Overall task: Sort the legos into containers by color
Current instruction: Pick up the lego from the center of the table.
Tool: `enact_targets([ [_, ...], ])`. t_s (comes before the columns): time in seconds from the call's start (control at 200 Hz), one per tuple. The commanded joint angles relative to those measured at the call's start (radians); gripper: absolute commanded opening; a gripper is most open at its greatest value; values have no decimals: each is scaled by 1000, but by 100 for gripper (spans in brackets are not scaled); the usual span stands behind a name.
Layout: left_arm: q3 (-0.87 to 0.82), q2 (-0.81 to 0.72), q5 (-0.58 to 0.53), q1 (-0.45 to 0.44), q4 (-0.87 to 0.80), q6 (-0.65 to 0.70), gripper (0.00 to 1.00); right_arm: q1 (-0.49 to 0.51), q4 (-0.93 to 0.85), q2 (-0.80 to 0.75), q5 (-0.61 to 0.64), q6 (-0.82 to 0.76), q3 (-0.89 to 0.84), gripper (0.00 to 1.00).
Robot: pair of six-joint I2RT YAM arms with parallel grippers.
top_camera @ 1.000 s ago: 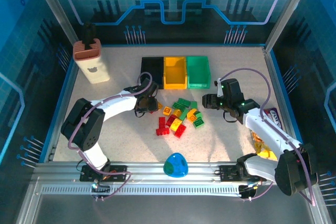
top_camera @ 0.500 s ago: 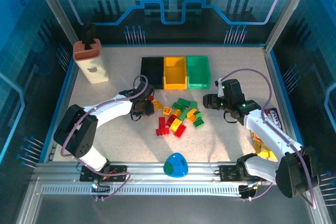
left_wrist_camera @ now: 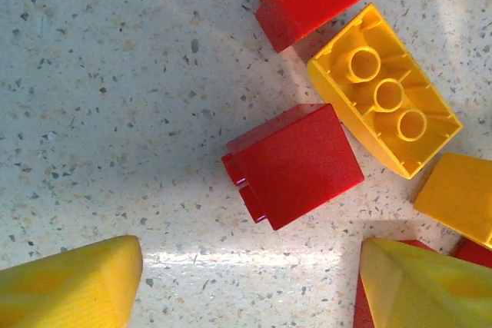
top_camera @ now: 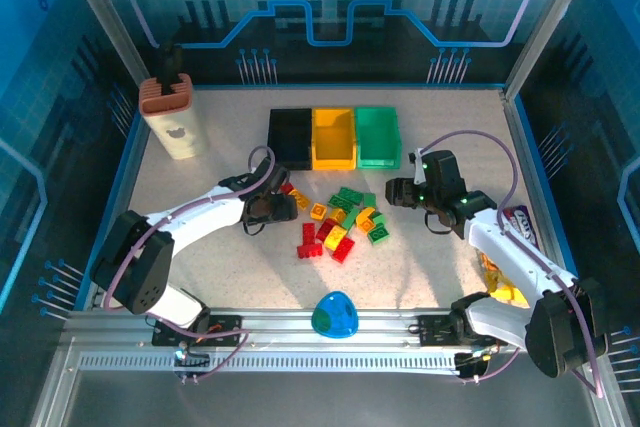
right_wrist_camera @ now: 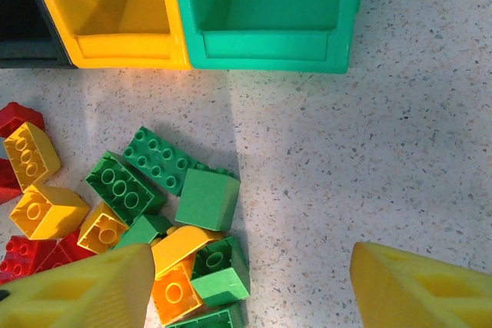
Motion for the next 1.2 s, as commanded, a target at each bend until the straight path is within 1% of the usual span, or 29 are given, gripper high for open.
enact_targets([
  [0.0, 26, 32, 13, -7, -11, 1, 77, 18, 9, -2, 6, 11, -12, 69],
  [0.115, 70, 97, 10, -6, -12, -1, 76, 18, 1, -13, 18, 5, -18, 69],
  [0.22, 116, 152, -4, -7, -22, -3, 73, 16, -3, -25, 27, 1, -25, 69],
  [0.395, 167, 204, -24, -7, -37, -8, 67, 15, -5, -34, 39, -6, -34, 69],
  [0.545, 180, 235, -24, -7, -47, -11, 66, 13, 2, -29, 38, -6, -40, 69],
  [0.655, 171, 244, -26, -7, -41, -11, 66, 12, 7, -18, 33, -7, -37, 69],
  [0.836, 156, 239, -21, -7, -31, -4, 54, 14, 15, -8, 26, -4, -34, 69],
  [0.986, 143, 219, -23, -7, -30, 4, 47, 13, 17, -12, 25, -2, -41, 69],
  [1.096, 129, 194, -21, -8, -35, 3, 44, 13, 13, -16, 27, -2, -45, 69],
  [1.196, 117, 155, -26, -14, -48, -3, 44, 12, 10, -22, 26, -2, -44, 69],
])
